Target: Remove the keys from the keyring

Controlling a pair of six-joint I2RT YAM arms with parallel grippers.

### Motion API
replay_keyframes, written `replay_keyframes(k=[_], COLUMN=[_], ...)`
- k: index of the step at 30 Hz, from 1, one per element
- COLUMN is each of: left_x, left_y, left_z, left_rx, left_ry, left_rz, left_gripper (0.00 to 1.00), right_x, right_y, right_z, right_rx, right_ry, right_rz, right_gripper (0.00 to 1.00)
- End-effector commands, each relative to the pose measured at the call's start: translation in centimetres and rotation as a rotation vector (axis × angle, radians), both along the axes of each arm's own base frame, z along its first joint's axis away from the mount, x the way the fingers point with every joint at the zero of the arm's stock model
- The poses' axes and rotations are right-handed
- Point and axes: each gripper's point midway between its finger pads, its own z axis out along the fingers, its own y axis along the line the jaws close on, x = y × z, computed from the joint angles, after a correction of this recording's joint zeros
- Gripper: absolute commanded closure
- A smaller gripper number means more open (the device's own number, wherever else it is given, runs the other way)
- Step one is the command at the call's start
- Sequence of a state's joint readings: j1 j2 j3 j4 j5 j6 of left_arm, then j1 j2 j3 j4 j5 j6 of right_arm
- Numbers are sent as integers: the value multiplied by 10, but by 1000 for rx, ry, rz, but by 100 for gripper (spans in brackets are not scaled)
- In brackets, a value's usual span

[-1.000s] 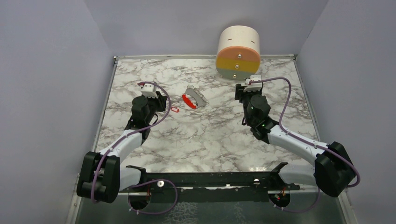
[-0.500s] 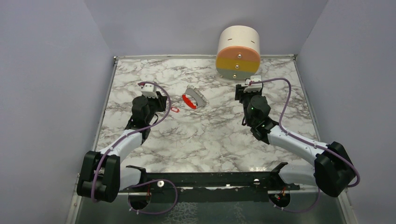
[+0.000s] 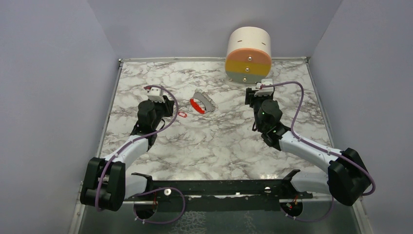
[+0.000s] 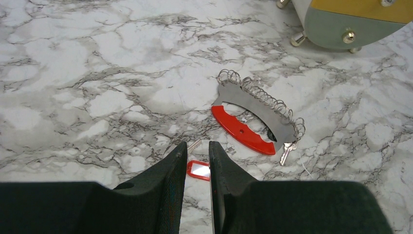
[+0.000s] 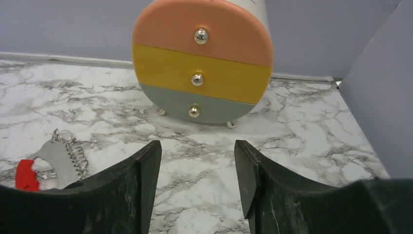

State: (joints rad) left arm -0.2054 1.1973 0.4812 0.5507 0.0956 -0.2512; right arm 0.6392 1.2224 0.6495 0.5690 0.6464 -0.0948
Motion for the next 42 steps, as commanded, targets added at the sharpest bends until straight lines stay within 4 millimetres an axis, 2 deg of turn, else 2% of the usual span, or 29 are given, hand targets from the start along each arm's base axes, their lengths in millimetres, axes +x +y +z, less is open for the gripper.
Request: replay_keyframes(k=[1, 28, 36, 38, 41, 42], left_x=[2, 2, 1, 0, 0, 0], left_y=[1, 3, 6, 7, 9, 8], left_z=[0, -3, -7, -8, -9, -9], left_rx=[13, 22, 40, 46, 57, 60], left_ry=[-11, -5, -5, -8, -11, -17], left_rz=[9, 15, 22, 26, 31, 27], left_gripper=[75, 75, 75, 75, 75, 75], right_x=[0, -3, -13, -14, -16, -16], right_y=[-6, -11, -22, -27, -37, -44], right_z=[5, 3, -4, -6, -6, -3], right_rx=[9, 12, 18, 12, 9, 15], right_ry=[-21, -44, -102, -115, -155, -177], right_rz=[-26, -45, -59, -79, -83, -84], right_gripper=[42, 42, 30, 26, 10, 9])
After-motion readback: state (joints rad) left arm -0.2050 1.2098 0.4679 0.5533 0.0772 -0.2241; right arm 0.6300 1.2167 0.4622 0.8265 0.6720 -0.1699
